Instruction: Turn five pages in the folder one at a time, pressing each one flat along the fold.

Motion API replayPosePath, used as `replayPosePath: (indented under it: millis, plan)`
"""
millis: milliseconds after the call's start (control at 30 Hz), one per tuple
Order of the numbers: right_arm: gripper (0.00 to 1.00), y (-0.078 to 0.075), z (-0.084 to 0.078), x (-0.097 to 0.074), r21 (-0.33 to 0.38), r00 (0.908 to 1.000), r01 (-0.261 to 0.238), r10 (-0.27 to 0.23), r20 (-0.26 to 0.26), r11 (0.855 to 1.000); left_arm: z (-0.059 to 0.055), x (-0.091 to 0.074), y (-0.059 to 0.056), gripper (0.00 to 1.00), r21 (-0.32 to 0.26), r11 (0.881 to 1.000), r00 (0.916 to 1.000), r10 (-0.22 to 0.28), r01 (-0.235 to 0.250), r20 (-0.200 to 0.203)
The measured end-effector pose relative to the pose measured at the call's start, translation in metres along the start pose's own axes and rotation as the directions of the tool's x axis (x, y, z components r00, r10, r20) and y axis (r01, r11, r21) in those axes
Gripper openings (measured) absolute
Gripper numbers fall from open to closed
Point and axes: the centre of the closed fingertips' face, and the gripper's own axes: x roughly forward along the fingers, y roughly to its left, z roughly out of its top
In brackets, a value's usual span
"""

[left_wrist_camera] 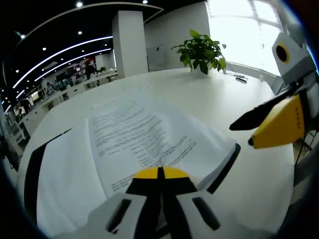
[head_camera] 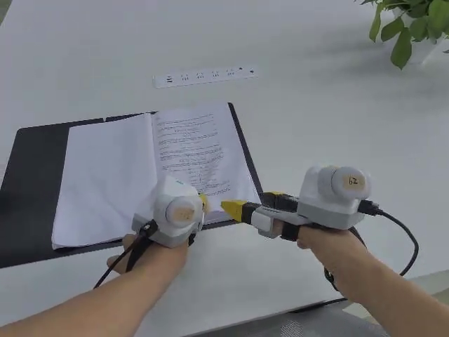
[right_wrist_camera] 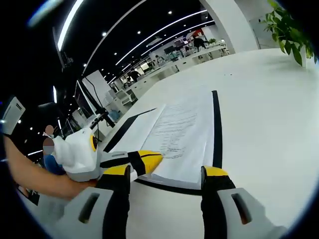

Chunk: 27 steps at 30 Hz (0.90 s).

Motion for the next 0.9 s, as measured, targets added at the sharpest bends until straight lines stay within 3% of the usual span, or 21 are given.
replayPosePath:
  millis: [133,200,367,433,500,567,667,733,767,833,900]
  plan:
    - [0.55,-0.011,-0.006,0.005,0.027,0.9996,0.023,-0.023,-0.014,0.999,0.0,0.0,0.001,0.0,-0.004,1.0,1.0,0.002,-0.002,0.005]
    - [0.51,-0.011,-0.008,0.007,0.075,0.9999,0.008,-0.007,-0.011,0.997,0.0,0.0,0.001,0.0,-0.005,1.0,1.0,0.003,-0.003,0.007]
    - [0.41,-0.013,-0.006,0.007,0.091,0.9999,0.012,-0.012,0.003,0.996,0.0,-0.001,0.001,0.0,-0.009,1.0,0.9999,0.006,-0.006,0.012]
    - [0.33,-0.017,-0.008,0.008,0.121,0.9998,0.02,-0.02,0.001,0.992,0.0,-0.001,0.001,0.0,-0.01,1.0,0.9999,0.007,-0.007,0.012]
    - [0.17,-0.023,-0.009,0.009,0.131,0.999,0.045,-0.044,-0.007,0.99,0.0,0.0,0.001,0.0,-0.015,1.0,0.9999,0.006,-0.006,0.011]
    - [0.1,-0.027,-0.008,0.009,0.154,0.9978,0.064,-0.065,0.005,0.986,0.0,-0.001,0.001,0.0,-0.022,1.0,1.0,0.004,-0.003,0.009]
    - [0.07,-0.028,-0.008,0.009,0.227,0.9977,0.061,-0.066,0.014,0.972,0.0,-0.001,0.001,0.0,-0.033,0.999,1.0,0.0,0.0,0.006]
    - [0.07,-0.027,-0.004,0.008,0.285,0.9966,0.053,-0.068,0.045,0.957,0.0,-0.001,0.0,0.0,-0.07,0.997,1.0,-0.008,0.008,0.003]
    - [0.06,-0.026,-0.001,0.006,0.353,0.9958,0.034,-0.061,0.068,0.935,0.0,-0.002,-0.001,0.01,-0.104,0.994,0.9999,-0.017,0.017,-0.001]
    - [0.01,-0.025,0.001,0.003,0.399,0.9951,0.02,-0.057,0.08,0.917,-0.001,-0.004,-0.001,0.02,-0.066,0.997,0.9994,-0.032,0.031,-0.01]
    - [0.0,-0.022,0.001,0.003,0.372,0.9957,0.016,-0.049,0.079,0.928,-0.002,-0.009,0.001,0.03,-0.078,0.996,0.9988,-0.044,0.043,-0.023]
